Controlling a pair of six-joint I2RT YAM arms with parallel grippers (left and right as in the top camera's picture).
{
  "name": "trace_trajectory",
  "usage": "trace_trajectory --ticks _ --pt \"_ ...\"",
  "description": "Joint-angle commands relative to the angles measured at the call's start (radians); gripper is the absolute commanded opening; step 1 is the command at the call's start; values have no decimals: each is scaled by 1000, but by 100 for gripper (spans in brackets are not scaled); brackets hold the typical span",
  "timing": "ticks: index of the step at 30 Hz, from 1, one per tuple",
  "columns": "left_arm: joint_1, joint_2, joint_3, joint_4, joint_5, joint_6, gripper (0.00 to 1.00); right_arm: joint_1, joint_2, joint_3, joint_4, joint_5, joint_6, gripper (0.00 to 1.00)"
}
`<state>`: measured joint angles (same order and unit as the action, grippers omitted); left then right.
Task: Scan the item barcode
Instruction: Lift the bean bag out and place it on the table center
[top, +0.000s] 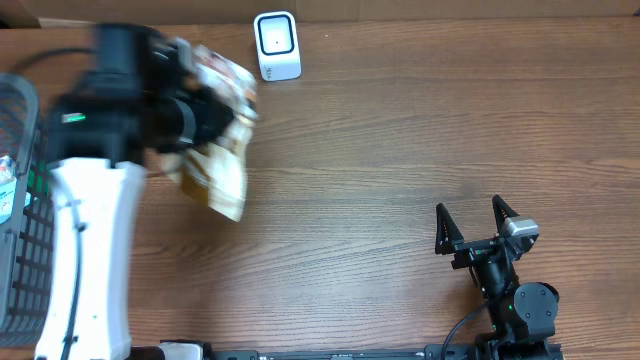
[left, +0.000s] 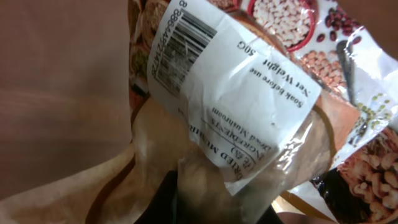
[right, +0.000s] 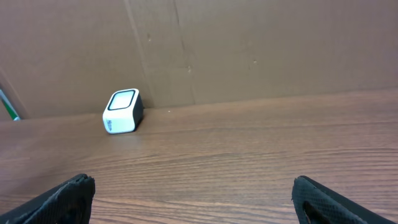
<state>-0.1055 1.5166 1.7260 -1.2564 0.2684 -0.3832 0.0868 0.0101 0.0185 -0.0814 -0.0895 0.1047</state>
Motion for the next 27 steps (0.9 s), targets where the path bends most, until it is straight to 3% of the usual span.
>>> trace_trajectory --ticks 1,3,8,10,18,23,27 --pt "-109 1 -187 89 -164 -374 4 2 -7 -11 5 2 2 100" --pt "-164 2 -307 221 -172 -518 4 2 -7 -11 5 2 2 100" --pt "-282 10 -552 667 -189 -591 4 2 -7 -11 5 2 2 100" --pt "-306 43 -556 711 -216 -610 4 2 -7 -11 5 2 2 100" --pt "-375 307 -412 722 -164 -600 4 2 -7 -11 5 2 2 100" --pt "-428 424 -261 614 -227 -572 4 2 -7 -11 5 2 2 100" --pt "-473 453 -216 611 -280 -567 4 2 -7 -11 5 2 2 100"
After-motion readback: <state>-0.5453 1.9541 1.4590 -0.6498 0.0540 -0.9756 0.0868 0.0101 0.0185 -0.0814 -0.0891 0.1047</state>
